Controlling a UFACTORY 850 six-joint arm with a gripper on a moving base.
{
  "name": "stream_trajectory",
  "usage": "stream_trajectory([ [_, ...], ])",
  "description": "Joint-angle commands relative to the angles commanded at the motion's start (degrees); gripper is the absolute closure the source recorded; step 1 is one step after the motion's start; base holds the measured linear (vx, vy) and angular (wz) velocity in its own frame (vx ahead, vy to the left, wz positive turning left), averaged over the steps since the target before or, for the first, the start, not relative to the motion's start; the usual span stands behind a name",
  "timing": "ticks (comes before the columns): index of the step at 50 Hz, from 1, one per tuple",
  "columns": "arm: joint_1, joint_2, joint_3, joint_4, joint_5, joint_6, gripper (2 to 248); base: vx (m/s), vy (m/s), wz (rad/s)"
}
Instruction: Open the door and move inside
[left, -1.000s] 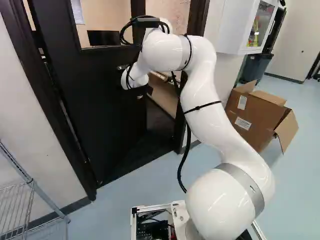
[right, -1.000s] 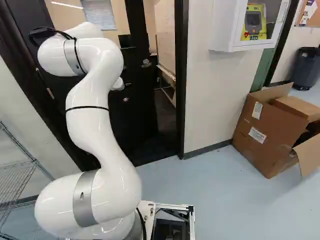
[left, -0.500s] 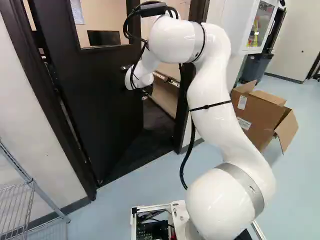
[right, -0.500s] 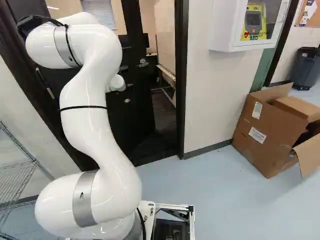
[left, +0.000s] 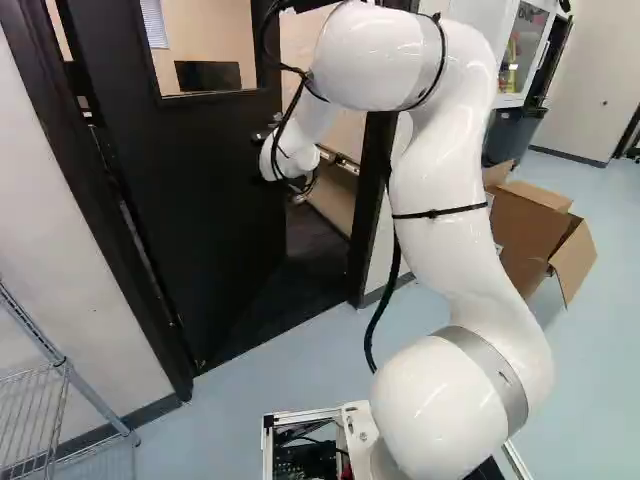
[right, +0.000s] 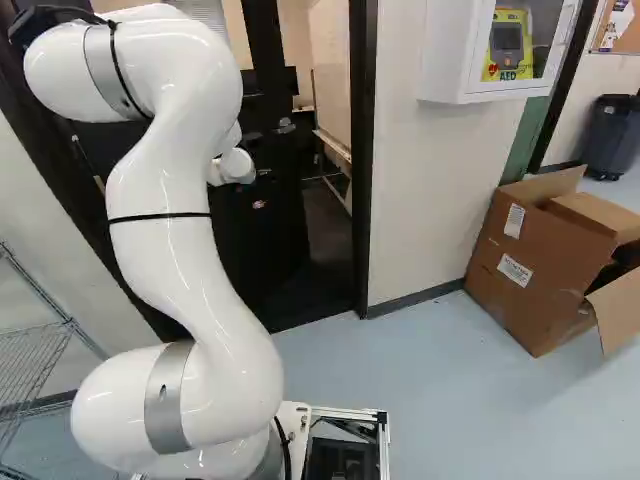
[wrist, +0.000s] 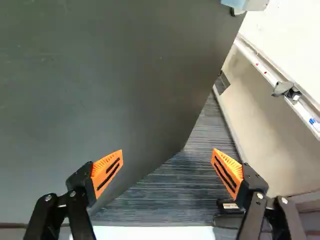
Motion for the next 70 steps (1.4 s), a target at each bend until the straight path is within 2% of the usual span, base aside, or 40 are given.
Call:
stream_trajectory([
  [22, -1.83, 5.62, 7.24, 0.78, 2.74, 0.00, 3, 0.000, 0.000, 0.000],
  [70, -6.28, 17.87, 21.97, 5.77, 12.55, 0.00, 3, 0.000, 0.000, 0.000],
])
